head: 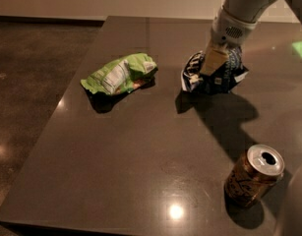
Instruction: Move blue chip bag near green rice chip bag
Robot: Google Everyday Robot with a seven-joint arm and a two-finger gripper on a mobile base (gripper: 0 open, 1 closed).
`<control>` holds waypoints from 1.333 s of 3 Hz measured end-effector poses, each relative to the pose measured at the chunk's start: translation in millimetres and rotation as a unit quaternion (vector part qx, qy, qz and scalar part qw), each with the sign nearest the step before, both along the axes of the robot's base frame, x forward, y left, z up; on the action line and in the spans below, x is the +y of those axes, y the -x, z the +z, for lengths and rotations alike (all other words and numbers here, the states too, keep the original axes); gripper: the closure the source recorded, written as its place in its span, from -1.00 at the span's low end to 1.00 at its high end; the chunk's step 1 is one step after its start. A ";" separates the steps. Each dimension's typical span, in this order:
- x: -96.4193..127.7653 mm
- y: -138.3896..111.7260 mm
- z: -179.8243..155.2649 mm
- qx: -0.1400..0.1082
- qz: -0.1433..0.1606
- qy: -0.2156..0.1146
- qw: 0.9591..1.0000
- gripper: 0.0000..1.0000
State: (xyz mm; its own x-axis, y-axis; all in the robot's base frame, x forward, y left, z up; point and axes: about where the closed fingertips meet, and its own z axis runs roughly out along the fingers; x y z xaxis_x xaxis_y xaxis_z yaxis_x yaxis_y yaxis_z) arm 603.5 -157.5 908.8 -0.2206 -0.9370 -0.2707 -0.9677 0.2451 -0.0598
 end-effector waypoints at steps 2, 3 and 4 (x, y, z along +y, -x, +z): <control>61.3 -11.8 4.2 -0.001 0.029 -0.043 0.999 0.62; 77.8 -12.8 3.7 0.004 0.040 -0.053 0.998 0.17; 80.2 -16.5 2.5 -0.001 0.039 -0.055 0.998 -0.31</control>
Offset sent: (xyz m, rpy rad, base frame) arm 0.0058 0.0867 0.0075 0.1033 0.0282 0.0921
